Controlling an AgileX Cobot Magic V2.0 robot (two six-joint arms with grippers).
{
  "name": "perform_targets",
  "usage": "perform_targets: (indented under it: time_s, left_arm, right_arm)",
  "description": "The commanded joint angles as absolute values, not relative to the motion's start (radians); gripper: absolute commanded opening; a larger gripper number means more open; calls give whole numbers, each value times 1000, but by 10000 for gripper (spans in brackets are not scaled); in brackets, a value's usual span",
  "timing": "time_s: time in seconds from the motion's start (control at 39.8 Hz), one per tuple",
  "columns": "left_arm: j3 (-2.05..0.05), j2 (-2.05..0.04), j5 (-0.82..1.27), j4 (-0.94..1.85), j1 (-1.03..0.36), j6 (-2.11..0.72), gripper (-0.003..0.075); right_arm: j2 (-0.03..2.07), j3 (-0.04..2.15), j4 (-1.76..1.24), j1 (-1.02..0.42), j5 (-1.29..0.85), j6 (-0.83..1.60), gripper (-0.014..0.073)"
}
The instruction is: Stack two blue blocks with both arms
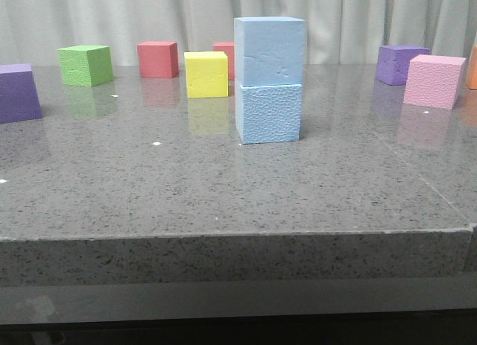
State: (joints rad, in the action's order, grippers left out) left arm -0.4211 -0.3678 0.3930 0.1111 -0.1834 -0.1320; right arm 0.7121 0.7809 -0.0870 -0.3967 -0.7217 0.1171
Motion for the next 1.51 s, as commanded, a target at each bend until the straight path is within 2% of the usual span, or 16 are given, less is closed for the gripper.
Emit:
perform_targets:
  time_s: [0.0, 0.25, 0.45, 1.0, 1.16, 1.48]
  left_arm:
    - [-340, -272, 217, 126, -119, -132, -19]
    - [-95, -83, 40, 126, -48, -132, -19]
    - [8, 30, -40, 142, -42, -132, -19]
    - [5, 23, -16, 151, -42, -120, -19]
    - [5, 23, -16, 14, -42, 20, -19]
    - [5, 23, -16, 11, -42, 25, -19]
  right_arm:
    - [717, 806, -89, -389, -652, 126, -67]
    - [717, 806, -89, -389, -652, 126, -67]
    - [717, 806, -89, -389, -652, 126, -67]
    - [717, 806, -89, -389, -652, 126, -67]
    - [717, 806, -89, -389, -652, 126, -67]
    - [717, 806, -89, -389, -652, 126, -67]
